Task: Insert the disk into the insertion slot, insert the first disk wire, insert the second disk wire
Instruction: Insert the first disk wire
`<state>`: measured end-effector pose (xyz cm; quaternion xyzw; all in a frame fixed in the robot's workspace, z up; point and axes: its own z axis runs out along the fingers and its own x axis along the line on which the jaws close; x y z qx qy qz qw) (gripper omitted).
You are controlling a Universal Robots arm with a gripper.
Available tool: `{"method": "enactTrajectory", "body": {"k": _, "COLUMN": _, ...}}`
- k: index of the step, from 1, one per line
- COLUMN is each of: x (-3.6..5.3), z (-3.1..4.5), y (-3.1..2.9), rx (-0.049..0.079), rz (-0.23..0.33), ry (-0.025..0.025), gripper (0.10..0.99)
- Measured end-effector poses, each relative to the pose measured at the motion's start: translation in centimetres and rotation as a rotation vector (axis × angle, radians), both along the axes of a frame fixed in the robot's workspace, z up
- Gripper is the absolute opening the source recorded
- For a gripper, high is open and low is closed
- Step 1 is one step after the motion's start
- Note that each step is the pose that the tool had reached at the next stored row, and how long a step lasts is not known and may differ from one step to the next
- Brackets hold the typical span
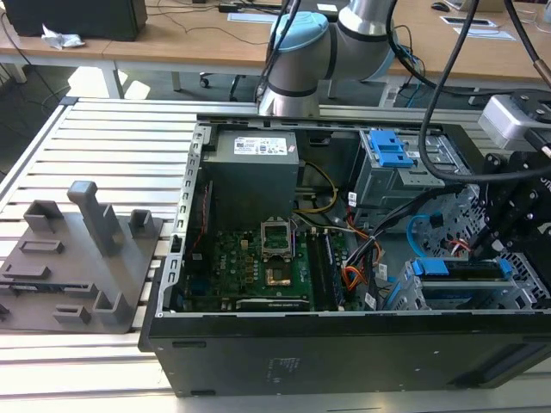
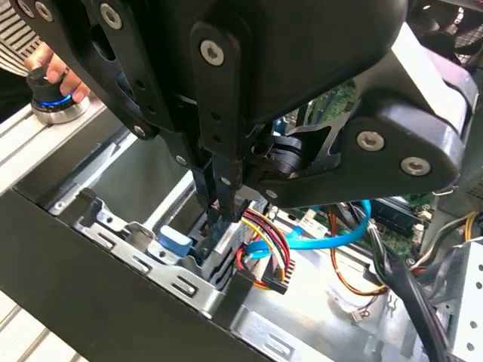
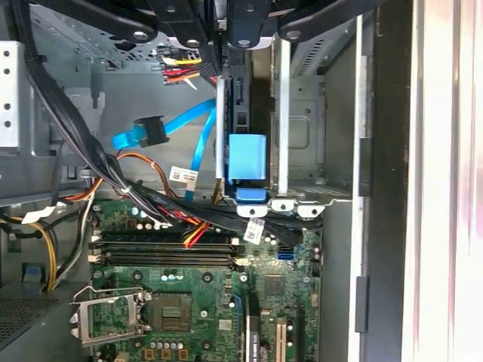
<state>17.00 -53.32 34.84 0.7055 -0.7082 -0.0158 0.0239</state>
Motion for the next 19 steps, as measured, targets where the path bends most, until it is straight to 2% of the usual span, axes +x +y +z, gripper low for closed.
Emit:
{"method": "enactTrajectory", "body": {"k": 3, "x": 0.0, "z": -0.16, "y": -0.21, "rx": 0.001, "rz": 0.0, "ry": 0.0, "gripper": 0.165}}
{"method": "enactTrajectory", "body": {"k": 6, "x": 0.0, "z": -0.26, "y": -0.27, "rx": 0.012, "rz": 0.0, "ry": 0.0001, "gripper": 0.165}}
{"method": "enactTrajectory", "body": {"k": 11, "x": 0.0, "z": -0.28, "y": -0.76, "rx": 0.012, "rz": 0.0, "ry": 0.0, "gripper": 0.165}}
{"method": "enactTrajectory", "body": {"k": 19, "x": 0.29, "z": -0.63, "y": -0.8, "rx": 0.013, "rz": 0.0, "ry": 0.0004, "gripper": 0.165}}
